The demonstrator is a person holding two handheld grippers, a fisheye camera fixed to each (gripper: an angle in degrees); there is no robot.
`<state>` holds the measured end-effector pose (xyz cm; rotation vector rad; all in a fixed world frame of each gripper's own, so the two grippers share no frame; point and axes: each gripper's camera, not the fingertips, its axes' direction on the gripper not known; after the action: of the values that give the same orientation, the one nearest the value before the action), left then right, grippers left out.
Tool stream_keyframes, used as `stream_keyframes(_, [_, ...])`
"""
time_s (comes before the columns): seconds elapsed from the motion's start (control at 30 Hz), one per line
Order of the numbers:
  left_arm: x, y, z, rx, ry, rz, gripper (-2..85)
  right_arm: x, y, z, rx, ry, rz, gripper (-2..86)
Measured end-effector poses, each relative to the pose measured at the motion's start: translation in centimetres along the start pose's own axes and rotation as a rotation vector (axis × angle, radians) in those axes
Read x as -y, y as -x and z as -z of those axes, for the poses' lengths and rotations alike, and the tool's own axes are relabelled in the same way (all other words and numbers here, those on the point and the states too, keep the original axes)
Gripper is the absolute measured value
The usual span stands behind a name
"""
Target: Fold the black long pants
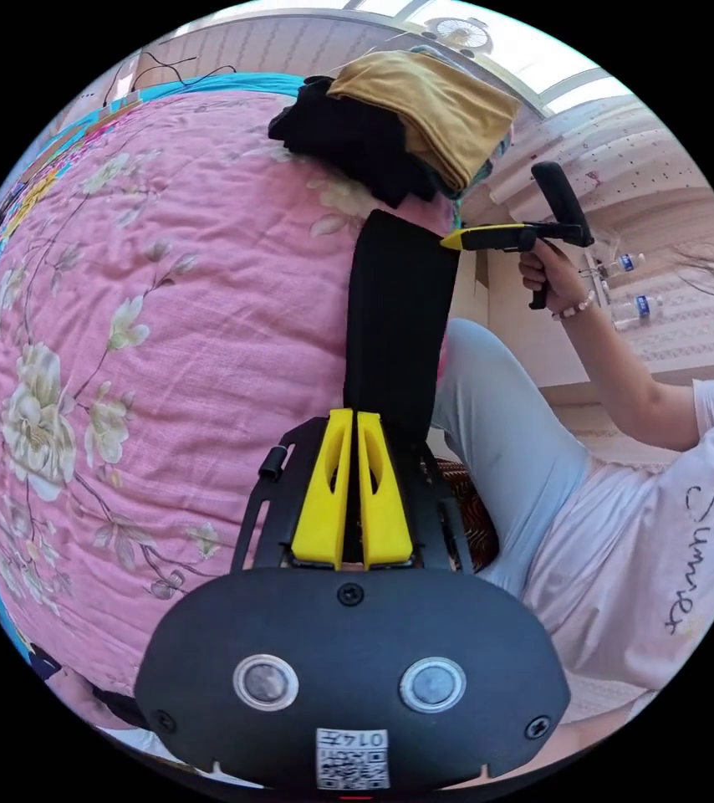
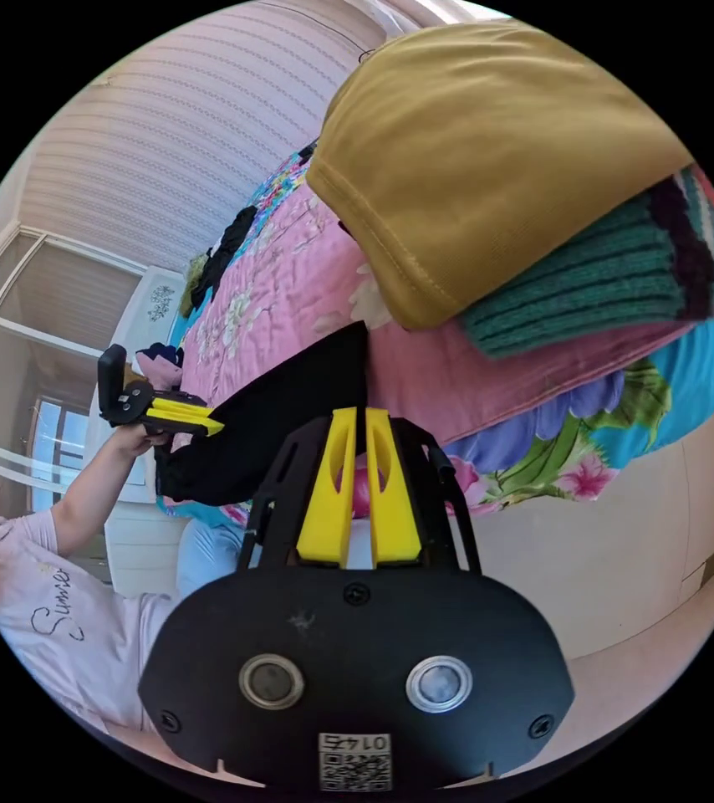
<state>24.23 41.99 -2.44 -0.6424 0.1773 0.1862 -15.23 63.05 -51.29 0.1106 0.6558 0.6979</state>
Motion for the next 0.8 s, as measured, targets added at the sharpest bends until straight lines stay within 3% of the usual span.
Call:
stream_keyframes(0.2, [-1.8, 0.4, -0.7, 0.055, 0.06, 0.039, 5.9, 0.6, -1.2, -1.2, 0.007, 0.15, -0.007, 1.4])
stream_keyframes(0.37, [-4.5, 0.1, -0.4, 0.146, 0.077, 0.042, 8.9, 1.7, 1.6, -1.4, -0.073, 0.046, 0.051, 7.3])
stream_keyframes(0.47, [-5.7, 0.7, -2.8, 0.119, 0.142, 0.093, 10.3, 3.2, 3.1, -4.5, -0.033, 0.129, 0.083, 9.5])
stream_keyframes(0.6, [-7.0, -0.4, -1.9, 0.17, 0.092, 0.076, 2.5, 3.7, 5.7, -7.2, -0.143, 0.155, 0.145, 4.7])
stream_keyframes(0.8, [-8.9, -1.5, 2.9, 0.26, -0.059, 0.1, 0.5, 6.7, 9.4, -5.2, -0.045, 0.17, 0.191, 2.6])
